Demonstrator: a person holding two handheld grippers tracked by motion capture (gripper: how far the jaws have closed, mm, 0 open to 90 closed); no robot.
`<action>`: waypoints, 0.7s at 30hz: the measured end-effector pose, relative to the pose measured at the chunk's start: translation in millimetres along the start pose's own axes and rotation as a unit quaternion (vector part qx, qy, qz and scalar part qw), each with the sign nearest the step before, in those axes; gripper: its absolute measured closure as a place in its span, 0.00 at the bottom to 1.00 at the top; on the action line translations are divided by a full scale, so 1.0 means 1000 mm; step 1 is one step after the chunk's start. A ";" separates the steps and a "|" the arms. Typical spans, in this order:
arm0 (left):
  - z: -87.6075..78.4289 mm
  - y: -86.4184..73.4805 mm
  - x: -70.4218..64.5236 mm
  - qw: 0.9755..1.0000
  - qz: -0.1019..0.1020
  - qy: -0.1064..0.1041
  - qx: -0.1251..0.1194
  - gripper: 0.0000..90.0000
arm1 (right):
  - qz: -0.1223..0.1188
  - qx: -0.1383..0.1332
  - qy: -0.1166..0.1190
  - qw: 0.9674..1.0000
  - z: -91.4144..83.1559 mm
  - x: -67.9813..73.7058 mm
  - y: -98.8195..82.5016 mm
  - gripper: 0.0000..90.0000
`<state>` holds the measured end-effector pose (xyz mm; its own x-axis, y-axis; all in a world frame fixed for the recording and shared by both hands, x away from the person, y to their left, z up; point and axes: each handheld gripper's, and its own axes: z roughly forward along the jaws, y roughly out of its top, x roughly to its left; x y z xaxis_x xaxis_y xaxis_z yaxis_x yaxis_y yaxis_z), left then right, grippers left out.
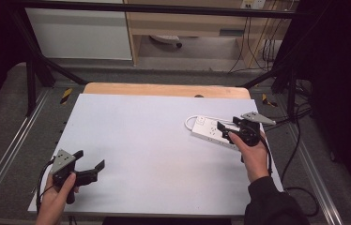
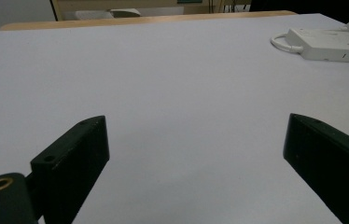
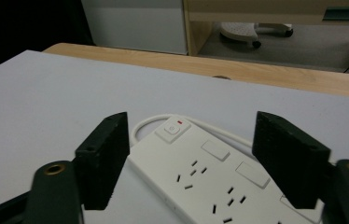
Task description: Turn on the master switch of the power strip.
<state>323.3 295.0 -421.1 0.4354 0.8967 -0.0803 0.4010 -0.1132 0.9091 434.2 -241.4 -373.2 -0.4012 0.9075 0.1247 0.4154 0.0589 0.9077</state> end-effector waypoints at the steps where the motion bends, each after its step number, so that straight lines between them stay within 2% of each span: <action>1: 0.000 0.000 0.000 1.000 0.000 0.001 0.000 0.08 | 0.002 -0.002 -0.001 1.000 0.002 -0.001 0.002 0.38; 9: 0.000 0.000 0.000 1.000 0.001 0.000 0.001 0.08 | -0.002 -0.013 -0.010 1.000 0.015 -0.004 0.010 0.66; 14: 0.000 0.000 0.000 1.000 0.001 0.000 0.001 0.08 | 0.000 -0.026 -0.015 1.000 0.022 -0.008 0.016 0.77; 21: 0.000 0.000 0.000 1.000 0.001 0.000 -0.001 0.08 | 0.002 -0.028 -0.014 1.000 0.034 -0.010 0.022 0.87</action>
<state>323.5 295.3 -420.9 0.4364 0.8963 -0.0784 0.3990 -0.1147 0.9098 475.4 -234.9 -368.0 -0.3760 0.9190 0.1183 0.3712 0.0324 0.9280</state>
